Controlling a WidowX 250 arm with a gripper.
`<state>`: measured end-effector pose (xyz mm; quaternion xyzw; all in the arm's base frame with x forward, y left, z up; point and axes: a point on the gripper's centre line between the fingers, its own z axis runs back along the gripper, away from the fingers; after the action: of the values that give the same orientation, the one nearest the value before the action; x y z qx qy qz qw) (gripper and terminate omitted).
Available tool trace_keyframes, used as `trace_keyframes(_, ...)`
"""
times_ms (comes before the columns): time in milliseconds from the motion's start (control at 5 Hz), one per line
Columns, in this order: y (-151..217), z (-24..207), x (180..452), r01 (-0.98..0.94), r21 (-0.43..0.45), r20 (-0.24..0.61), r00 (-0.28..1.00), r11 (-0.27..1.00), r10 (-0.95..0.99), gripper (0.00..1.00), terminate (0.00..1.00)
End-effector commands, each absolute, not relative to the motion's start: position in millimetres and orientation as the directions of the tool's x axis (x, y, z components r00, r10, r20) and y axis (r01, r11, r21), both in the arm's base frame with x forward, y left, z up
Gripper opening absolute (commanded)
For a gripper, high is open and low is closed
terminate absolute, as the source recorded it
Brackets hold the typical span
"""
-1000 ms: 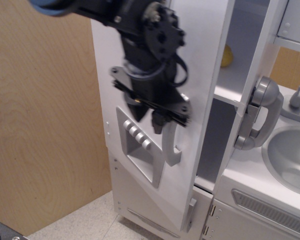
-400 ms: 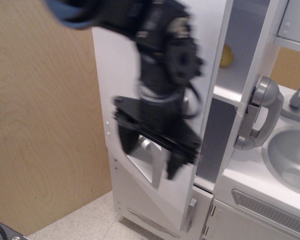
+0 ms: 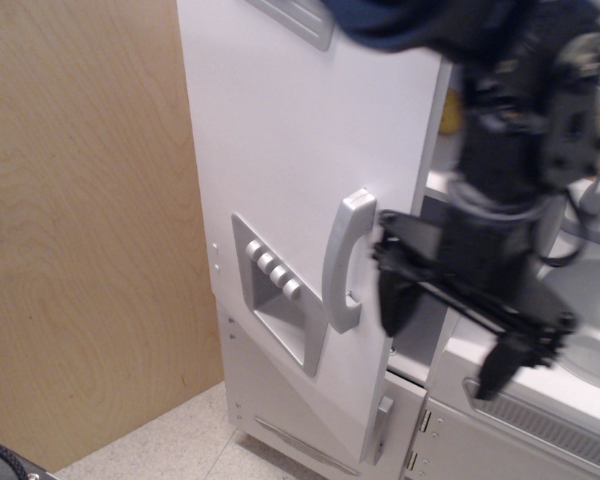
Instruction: Open fridge
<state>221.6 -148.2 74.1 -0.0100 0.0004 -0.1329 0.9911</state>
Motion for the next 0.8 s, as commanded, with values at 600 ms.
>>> trace_keyframes(600,-144,109,302,0.118,0.089,0.251,0.958,0.989,-0.137,1.00,0.00)
